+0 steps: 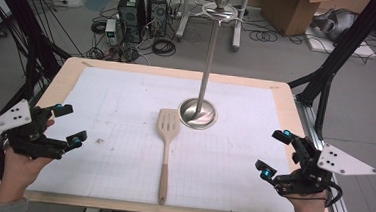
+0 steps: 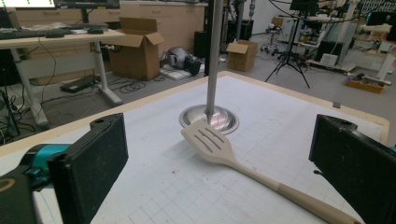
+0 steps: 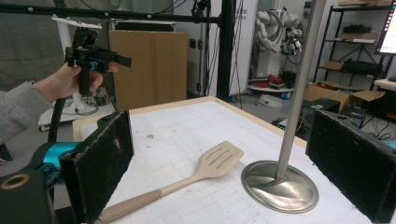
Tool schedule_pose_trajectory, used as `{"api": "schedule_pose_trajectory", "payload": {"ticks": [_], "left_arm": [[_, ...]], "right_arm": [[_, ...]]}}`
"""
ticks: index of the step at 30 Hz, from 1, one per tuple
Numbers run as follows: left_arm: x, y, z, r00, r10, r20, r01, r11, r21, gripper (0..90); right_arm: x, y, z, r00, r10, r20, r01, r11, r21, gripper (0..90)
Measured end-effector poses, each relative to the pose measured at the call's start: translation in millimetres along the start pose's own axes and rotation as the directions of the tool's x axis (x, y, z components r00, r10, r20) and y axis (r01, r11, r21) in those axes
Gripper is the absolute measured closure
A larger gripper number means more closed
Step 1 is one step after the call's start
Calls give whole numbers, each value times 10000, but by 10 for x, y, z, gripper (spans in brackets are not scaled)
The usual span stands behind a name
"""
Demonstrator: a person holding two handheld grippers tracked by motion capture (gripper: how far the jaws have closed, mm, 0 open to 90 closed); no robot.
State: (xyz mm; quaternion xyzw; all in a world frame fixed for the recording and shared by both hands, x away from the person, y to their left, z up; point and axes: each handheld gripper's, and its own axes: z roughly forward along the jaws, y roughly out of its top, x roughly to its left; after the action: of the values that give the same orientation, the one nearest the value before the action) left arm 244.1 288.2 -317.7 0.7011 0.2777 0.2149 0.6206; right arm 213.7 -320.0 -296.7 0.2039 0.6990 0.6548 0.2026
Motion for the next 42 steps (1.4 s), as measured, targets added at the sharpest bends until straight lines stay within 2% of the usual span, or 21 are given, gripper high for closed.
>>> {"api": "schedule_pose_trajectory", "payload": {"ticks": [12, 14, 16, 22, 27, 33, 37, 42], "left_arm": [[-7, -10, 3, 10000, -40, -17, 41, 10000, 81, 50], [-11, -16, 3, 10000, -35, -25, 36, 9999, 123, 50], [-13, -18, 1, 10000, -36, -22, 36, 9999, 130, 50], [-26, -36, -40, 9999, -41, -107, 42, 9999, 167, 50], [-36, -62, -75, 9997, -72, -219, 77, 9997, 221, 50], [-60, -91, -94, 9996, 64, -262, -58, 9998, 216, 50], [-69, -121, -99, 9994, 94, -334, -86, 9997, 250, 50], [-74, -140, -126, 9990, 45, -453, -31, 9995, 312, 50]], "right_arm": [[29, -18, 121, 9995, 88, -300, -79, 9995, 294, 78], [31, -33, 153, 9982, 53, -605, -29, 9992, 392, 205], [37, -50, 202, 9955, -61, -942, 100, 9991, 413, 238], [60, -71, 367, 9924, -17, -1234, 141, 9949, 998, 355], [66, -102, 468, 9921, 113, -1248, 27, 9937, 1119, 432], [40, -132, 552, 9935, 171, -1129, -62, 9953, 964, 519], [39, -149, 606, 9939, 399, -1030, -291, 9941, 1048, 586], [47, -176, 705, 9934, 488, -1039, -350, 9908, 1308, 660]]}}
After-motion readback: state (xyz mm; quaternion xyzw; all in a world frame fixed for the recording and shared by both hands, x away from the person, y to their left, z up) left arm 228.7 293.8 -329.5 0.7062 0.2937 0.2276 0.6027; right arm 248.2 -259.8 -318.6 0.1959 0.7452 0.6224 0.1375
